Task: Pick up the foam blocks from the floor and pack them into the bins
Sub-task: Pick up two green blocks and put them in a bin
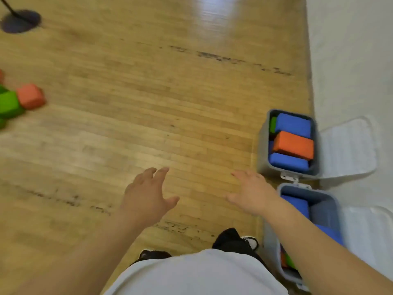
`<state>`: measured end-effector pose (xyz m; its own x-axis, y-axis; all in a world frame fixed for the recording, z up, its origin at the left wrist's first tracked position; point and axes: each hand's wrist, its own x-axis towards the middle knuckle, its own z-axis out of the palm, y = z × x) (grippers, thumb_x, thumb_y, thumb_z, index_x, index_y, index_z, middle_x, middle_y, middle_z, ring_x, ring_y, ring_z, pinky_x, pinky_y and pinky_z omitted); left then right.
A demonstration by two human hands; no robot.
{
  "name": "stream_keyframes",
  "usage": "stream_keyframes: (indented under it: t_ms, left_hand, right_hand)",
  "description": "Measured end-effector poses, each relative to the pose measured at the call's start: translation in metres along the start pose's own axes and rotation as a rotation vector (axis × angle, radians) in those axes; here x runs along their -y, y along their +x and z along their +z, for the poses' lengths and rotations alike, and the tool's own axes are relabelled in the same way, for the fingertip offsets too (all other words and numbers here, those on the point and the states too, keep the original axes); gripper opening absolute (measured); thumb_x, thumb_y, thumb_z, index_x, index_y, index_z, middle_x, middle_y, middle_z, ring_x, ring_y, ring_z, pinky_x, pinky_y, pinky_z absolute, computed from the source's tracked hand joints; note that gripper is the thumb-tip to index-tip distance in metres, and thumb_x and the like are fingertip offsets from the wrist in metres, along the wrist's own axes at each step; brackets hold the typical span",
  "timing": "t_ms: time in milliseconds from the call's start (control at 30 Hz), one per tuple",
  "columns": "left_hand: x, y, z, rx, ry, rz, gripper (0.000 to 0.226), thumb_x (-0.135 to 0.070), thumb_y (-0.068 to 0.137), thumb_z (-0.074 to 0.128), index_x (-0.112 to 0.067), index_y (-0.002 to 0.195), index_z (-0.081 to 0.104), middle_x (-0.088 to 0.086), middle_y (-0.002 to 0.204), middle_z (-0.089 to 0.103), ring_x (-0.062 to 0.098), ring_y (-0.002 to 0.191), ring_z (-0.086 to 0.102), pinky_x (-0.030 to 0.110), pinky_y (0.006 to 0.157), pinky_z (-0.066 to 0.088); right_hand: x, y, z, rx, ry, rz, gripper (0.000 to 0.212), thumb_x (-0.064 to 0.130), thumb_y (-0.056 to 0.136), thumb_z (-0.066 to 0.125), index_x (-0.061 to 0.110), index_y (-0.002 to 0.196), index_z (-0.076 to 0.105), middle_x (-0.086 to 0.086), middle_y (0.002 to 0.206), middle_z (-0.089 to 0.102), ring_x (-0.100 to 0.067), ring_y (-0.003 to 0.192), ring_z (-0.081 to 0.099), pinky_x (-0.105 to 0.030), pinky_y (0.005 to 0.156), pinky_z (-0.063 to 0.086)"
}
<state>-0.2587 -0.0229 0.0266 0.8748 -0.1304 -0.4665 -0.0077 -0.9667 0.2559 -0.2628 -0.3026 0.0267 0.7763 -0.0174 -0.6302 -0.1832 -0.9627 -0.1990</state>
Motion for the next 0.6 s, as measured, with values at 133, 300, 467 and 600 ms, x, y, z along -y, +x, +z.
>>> stream_keyframes:
  t_ms: [133,300,467,600]
  left_hand:
    - [0.165,-0.083,-0.019,-0.096,-0.136,-0.310,0.092,-0.075,0.088,0.052,-0.037,0.161,0.011,-0.001,0.165,0.020,0.026,0.151,0.022,0.044,0.117,0.034]
    - [0.292,-0.185,-0.021,-0.250,-0.308,-0.647,0.091,-0.074,0.088,0.054,-0.036,0.160,0.014,-0.001,0.163,0.024,0.027,0.149,0.024,0.045,0.118,0.032]
    - [0.339,-0.242,-0.001,-0.335,-0.481,-0.905,0.092,-0.073,0.087,0.055,-0.034,0.161,0.015,0.001,0.165,0.024,0.027,0.150,0.024,0.044,0.120,0.030]
    - [0.360,-0.248,-0.001,-0.349,-0.570,-1.076,0.094,-0.072,0.087,0.058,-0.033,0.161,0.016,0.001,0.166,0.021,0.026,0.151,0.023,0.045,0.120,0.029]
  right_hand:
    - [0.190,0.012,0.025,0.094,-0.192,-0.311,0.084,0.066,0.089,0.060,0.033,0.159,0.025,0.000,0.166,0.025,-0.028,0.148,0.030,-0.042,0.112,0.037]
    - [0.387,-0.002,0.057,0.135,-0.477,-0.690,0.085,0.065,0.089,0.062,0.034,0.159,0.027,-0.002,0.165,0.025,-0.028,0.147,0.033,-0.046,0.115,0.038]
    - [0.504,-0.016,0.089,0.192,-0.663,-0.922,0.083,0.063,0.089,0.063,0.034,0.159,0.026,-0.002,0.165,0.025,-0.028,0.148,0.030,-0.046,0.115,0.036]
    - [0.563,0.001,0.103,0.255,-0.725,-1.041,0.083,0.060,0.090,0.064,0.034,0.159,0.026,-0.001,0.166,0.024,-0.027,0.150,0.027,-0.048,0.117,0.035]
